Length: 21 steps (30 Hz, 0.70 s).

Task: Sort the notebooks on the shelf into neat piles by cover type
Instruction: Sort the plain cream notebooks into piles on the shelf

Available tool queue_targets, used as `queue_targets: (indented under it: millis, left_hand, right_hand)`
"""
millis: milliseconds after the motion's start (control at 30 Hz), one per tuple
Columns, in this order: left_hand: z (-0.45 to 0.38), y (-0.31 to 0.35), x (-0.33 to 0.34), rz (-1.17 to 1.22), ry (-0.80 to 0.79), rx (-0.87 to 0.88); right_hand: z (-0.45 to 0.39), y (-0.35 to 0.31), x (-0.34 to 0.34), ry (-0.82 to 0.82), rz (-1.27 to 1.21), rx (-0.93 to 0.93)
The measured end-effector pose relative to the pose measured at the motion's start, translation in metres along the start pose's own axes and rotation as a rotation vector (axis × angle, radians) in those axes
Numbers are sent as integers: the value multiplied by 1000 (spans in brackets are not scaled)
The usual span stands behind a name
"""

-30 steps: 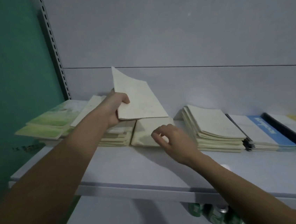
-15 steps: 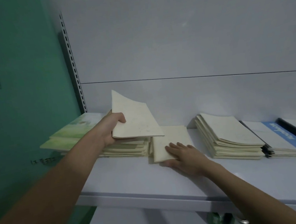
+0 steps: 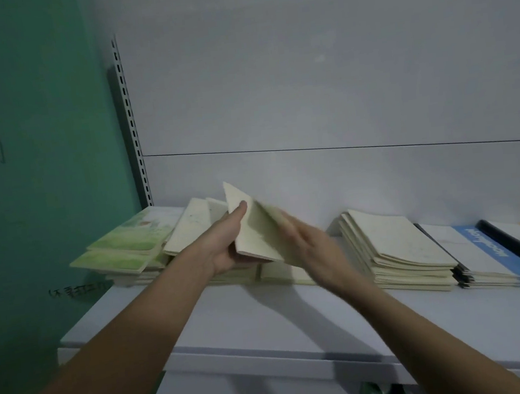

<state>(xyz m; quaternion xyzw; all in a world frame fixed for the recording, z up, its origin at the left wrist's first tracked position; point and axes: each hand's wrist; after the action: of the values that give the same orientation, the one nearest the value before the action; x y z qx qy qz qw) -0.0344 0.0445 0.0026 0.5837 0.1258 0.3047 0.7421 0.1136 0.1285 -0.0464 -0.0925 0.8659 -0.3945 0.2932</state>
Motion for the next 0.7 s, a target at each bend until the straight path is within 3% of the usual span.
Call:
queue_targets:
  millis: [133,233,333,400,433,533,600,700]
  left_hand:
    - [1,-1,-1,-30,-27,22]
    - [2,-2,-12,-20,52,80]
    - [9,4,-20,74,107,131]
    - [13,8,-25,130,131,161]
    - [13,9,-28,149,144,178]
    - [12,9,-32,179,172,204]
    - [11,8,-34,189,175,206]
    - [10,8,-35,181,156,214]
  right_hand:
    - [11,2,19,-142,152,-178]
    - [3,7,6,-241,-24,-115]
    - [-8,28,3,91,-330,87]
    - [-11,43,8,207,-186,138]
    - [-11,52,10,163,-34,143]
    - [-6,80,18,-193,437,123]
    - [-1,91,22,-345,662,63]
    - [9,97,22,-243,727,-115]
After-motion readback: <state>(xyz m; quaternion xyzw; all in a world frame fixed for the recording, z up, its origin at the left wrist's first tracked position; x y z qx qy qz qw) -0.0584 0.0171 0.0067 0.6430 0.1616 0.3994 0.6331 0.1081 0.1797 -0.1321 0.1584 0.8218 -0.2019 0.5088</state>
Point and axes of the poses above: each hand's wrist, its own z-axis away from the middle knuckle, its own x-axis out of the palm, y = z × x, and after that the axes turned 7 degrees about y, right-handed
